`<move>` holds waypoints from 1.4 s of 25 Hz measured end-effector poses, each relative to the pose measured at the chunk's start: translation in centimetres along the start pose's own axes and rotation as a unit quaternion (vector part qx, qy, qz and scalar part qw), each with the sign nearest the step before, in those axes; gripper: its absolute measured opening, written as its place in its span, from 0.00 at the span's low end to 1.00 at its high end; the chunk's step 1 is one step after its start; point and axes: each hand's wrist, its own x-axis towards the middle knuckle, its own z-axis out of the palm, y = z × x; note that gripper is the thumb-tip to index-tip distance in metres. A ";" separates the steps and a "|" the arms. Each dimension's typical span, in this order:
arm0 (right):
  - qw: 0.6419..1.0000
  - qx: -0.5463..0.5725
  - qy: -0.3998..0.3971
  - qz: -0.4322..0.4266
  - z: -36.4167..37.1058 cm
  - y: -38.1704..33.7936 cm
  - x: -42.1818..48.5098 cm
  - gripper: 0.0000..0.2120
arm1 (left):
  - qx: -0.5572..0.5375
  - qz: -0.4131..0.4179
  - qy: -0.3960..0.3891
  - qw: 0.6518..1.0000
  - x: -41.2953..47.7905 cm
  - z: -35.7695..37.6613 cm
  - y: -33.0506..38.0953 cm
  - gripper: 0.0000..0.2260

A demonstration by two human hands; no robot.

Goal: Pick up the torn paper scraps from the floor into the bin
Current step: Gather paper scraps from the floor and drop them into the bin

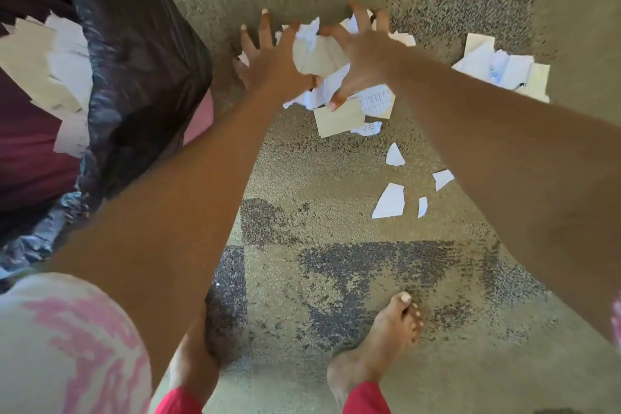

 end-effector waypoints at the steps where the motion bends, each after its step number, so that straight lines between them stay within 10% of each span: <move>1: 1.000 0.000 0.001 0.001 0.7 -0.1 -0.7 0.61 | 0.007 0.014 0.003 1.000 -0.9 0.8 0.1 0.40; 12: 0.996 -0.071 0.042 0.020 9.6 -1.1 -7.5 0.52 | 0.093 0.084 0.041 0.991 -9.0 7.8 0.2 0.45; 23: 0.997 -0.005 0.046 0.056 12.9 -2.1 -10.7 0.36 | 0.060 0.057 0.067 0.994 -12.3 10.1 1.2 0.17; 30: 0.998 0.049 0.032 0.033 14.0 -1.4 -12.8 0.56 | 0.029 0.081 -0.025 0.996 -12.8 9.7 0.4 0.43; 35: 0.993 0.074 0.084 0.029 13.3 0.6 -13.7 0.51 | -0.078 0.023 -0.086 0.993 -12.8 8.0 0.0 0.47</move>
